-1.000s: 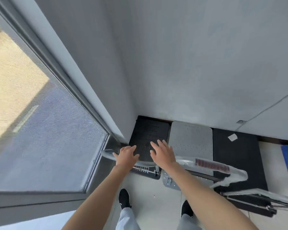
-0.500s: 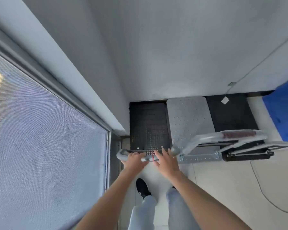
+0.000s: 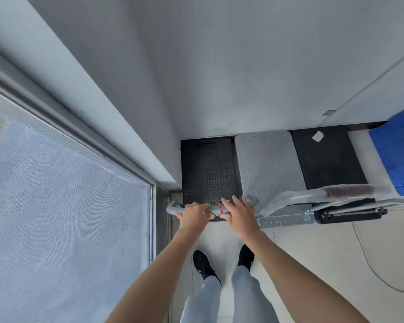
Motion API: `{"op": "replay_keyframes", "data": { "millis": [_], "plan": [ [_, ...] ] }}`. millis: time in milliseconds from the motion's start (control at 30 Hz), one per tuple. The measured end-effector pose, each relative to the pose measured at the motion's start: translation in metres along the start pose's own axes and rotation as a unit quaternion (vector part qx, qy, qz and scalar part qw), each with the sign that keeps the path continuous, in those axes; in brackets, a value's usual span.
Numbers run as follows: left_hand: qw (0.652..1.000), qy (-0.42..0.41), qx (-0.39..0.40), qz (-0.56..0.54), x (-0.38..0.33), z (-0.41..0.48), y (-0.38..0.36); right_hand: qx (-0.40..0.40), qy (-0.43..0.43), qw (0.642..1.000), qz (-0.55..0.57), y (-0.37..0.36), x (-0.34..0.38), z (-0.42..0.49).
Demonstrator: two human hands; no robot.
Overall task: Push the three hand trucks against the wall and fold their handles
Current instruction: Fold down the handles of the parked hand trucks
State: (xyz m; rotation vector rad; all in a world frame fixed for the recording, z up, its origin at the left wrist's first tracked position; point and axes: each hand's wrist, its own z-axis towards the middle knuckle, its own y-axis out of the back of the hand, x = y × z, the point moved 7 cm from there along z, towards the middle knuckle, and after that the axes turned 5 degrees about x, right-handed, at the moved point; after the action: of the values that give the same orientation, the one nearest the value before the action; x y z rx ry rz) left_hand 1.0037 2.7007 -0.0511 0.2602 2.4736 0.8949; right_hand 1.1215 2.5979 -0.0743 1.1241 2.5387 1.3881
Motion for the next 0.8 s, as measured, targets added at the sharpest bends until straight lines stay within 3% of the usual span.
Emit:
{"op": "replay_keyframes", "data": {
  "millis": [367, 467, 600, 800],
  "plan": [
    [1.000, -0.013, 0.015, -0.007, -0.006, 0.010, -0.002, 0.019, 0.009, 1.000, 0.009, 0.006, -0.009, 0.008],
    [0.999, -0.007, 0.053, -0.005, -0.006, 0.010, -0.007, 0.038, 0.009, 0.999, -0.004, 0.003, -0.011, 0.002],
    [0.989, 0.034, 0.118, 0.077, -0.013, 0.008, -0.015, 0.060, 0.009, 0.998, -0.033, 0.006, -0.026, -0.009],
    [0.983, -0.064, 0.111, 0.130, -0.121, 0.007, -0.022, -0.027, 0.016, 0.999, -0.016, 0.076, -0.074, -0.021]
  ]
}}
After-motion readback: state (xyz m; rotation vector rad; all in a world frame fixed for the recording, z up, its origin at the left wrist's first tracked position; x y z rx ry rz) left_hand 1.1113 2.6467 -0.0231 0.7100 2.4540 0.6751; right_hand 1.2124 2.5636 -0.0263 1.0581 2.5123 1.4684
